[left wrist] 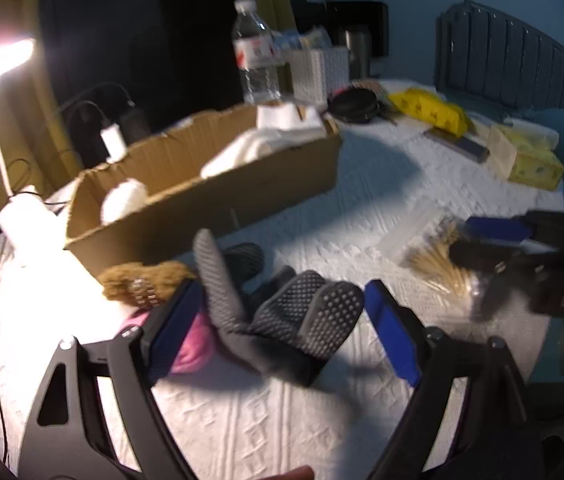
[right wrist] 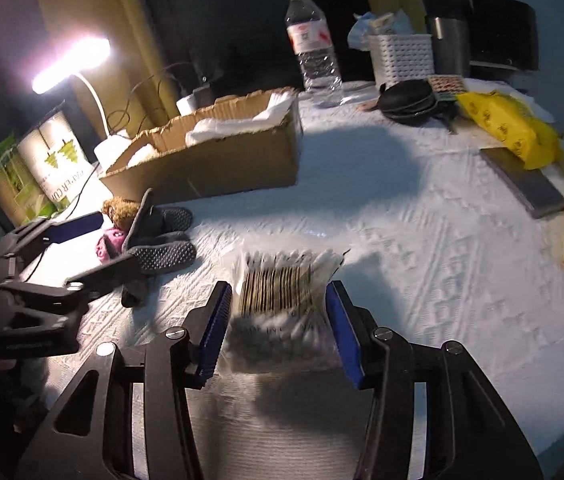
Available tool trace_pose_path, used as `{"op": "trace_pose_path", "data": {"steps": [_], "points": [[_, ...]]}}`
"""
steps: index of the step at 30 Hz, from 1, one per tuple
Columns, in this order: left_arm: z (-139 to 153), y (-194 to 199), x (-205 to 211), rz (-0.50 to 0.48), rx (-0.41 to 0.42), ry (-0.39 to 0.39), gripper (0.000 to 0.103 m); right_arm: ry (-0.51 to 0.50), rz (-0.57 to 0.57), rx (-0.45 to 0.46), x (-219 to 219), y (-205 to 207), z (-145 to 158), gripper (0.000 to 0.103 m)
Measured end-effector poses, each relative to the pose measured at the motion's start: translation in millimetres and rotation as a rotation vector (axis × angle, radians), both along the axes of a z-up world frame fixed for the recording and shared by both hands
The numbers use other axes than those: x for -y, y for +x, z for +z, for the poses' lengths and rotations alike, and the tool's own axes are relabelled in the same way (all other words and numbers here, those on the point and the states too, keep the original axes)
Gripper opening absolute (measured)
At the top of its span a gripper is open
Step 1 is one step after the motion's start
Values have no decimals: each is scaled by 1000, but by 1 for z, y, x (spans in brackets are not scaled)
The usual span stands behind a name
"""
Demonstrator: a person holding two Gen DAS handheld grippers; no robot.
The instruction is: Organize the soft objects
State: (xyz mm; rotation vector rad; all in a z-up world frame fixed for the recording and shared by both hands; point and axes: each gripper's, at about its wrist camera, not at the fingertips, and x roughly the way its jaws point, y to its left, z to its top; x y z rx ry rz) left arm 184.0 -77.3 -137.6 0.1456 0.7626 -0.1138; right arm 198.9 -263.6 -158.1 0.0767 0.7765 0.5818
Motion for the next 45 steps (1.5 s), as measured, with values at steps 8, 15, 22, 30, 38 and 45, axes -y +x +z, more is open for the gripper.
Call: {"op": "trace_pose_path", "data": {"steps": [8,15,22,30,38,45], "points": [[-22,24,2,43,-89,67,67,19,-4,10,16,4,2,52],[-21,19,-9,46,-76,91,36,2,30,0,4,4,-6,63],[-2,3,-15,14,-51,31,25,-59,61,-4,-19,1,-14,63],[29,-13,-28,-2,26,-15,25,-78,85,-2,-30,-1,-9,50],[52,-23,-42,-8,77,-49,25,-71,95,28,-40,-2,13,50],[75,-23,-63,27,134,-92,25,-59,108,60,-47,3,35,50]]}}
